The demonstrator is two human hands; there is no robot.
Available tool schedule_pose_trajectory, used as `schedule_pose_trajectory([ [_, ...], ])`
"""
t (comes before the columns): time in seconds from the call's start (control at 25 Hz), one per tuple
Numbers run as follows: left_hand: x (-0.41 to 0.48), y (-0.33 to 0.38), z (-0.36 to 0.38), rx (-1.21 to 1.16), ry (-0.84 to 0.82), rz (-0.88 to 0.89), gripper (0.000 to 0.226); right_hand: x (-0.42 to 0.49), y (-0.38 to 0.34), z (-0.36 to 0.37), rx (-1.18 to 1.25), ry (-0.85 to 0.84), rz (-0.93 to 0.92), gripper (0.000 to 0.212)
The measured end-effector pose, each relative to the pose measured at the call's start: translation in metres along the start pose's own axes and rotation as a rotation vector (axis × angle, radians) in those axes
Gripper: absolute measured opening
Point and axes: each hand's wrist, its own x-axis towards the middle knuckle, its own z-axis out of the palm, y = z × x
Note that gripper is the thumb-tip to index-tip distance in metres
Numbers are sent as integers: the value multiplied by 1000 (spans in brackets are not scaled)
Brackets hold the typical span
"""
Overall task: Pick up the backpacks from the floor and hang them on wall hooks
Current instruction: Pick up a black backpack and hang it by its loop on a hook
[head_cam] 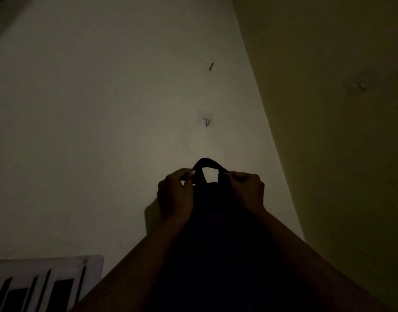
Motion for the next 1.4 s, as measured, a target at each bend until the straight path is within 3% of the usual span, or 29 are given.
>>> schedule_pose_trajectory([
  [0.52,109,21,72,238,92,227,31,138,-6,33,98,69,-207,30],
  [0.72,136,33,81,271,65,234,31,166,-22,38,63,85,-262,31],
  [1.0,142,39,80,317,74,153,22,179,-21,45,81,67,-188,24],
  [1.28,131,31,73,327,-83,259,21,149,-16,37,3,-15,-151,24],
  [1.4,129,35,61,222,-165,198,22,142,-26,19,-73,-127,-142,29],
])
